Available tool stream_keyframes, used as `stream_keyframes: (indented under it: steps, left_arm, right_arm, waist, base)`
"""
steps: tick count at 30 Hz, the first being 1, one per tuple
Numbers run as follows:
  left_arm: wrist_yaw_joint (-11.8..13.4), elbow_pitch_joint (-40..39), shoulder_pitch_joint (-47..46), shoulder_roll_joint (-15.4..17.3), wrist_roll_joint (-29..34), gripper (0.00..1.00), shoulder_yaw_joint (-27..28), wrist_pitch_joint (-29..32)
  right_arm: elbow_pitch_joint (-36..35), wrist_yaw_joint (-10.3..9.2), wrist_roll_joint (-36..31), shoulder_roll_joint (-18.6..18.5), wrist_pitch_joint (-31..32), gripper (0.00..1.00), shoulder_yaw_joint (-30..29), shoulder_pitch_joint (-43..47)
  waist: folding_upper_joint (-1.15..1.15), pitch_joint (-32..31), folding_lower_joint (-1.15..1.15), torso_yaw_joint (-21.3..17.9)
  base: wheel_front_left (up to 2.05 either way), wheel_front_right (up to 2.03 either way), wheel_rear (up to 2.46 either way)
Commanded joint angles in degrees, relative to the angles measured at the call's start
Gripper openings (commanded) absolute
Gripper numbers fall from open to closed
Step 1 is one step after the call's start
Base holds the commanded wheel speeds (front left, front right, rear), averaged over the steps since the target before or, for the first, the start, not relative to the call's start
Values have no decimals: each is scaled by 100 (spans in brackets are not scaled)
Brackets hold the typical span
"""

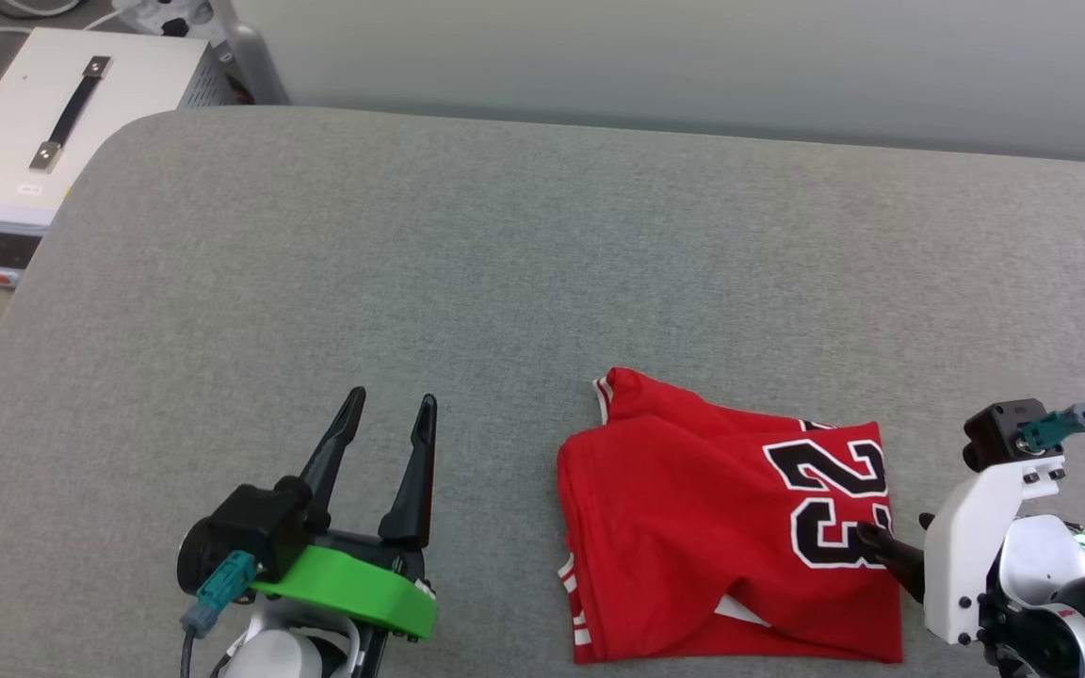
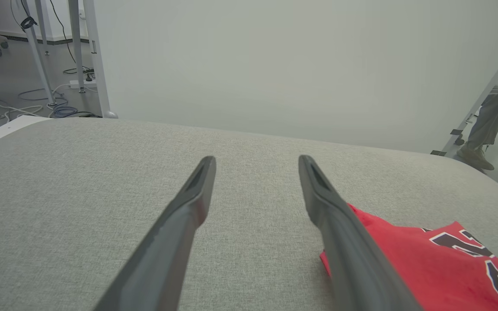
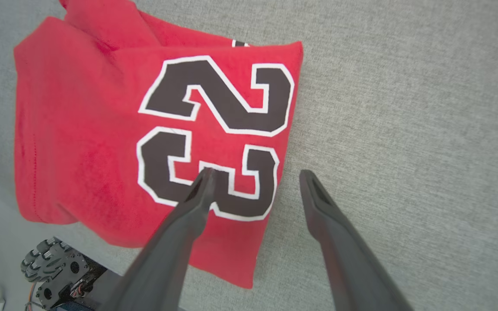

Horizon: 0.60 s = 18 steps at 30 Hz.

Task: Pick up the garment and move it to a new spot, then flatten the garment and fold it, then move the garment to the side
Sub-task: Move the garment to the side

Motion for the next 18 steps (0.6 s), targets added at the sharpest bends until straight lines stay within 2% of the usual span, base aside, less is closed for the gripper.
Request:
stream_keyframes:
  steps: [1,5,12,17,18]
  left_arm:
    - [-15,12,-142,7,-6,100,-9,-33]
    - [-15,13,-214,-21,10,100,-67,-33]
    - [-15,20,-323,-52,2,100,-107,-33]
    - [-15,22,-392,-66,-1,100,-89,-33]
    - [-15,24,-402,-67,1,100,-86,-33]
  right_arm:
    - [-3,-4,-113,79,150,100,-22,-91]
    - [137,-4,-430,291,485,100,-160,-185]
    - [517,-4,-667,491,401,100,-216,-258]
    - [855,-4,-669,620,378,100,-27,-230]
    - [911,-4,-649,630,390,94,10,-222]
  waist:
    - [0,108,0,130]
    - [0,276,0,313]
    - [0,477,0,495]
    - [0,556,0,557]
    - [0,562,0,561]
  base:
    - [0,0,0]
    - [0,0,0]
    - [0,0,0]
    - [0,0,0]
    - [0,0,0]
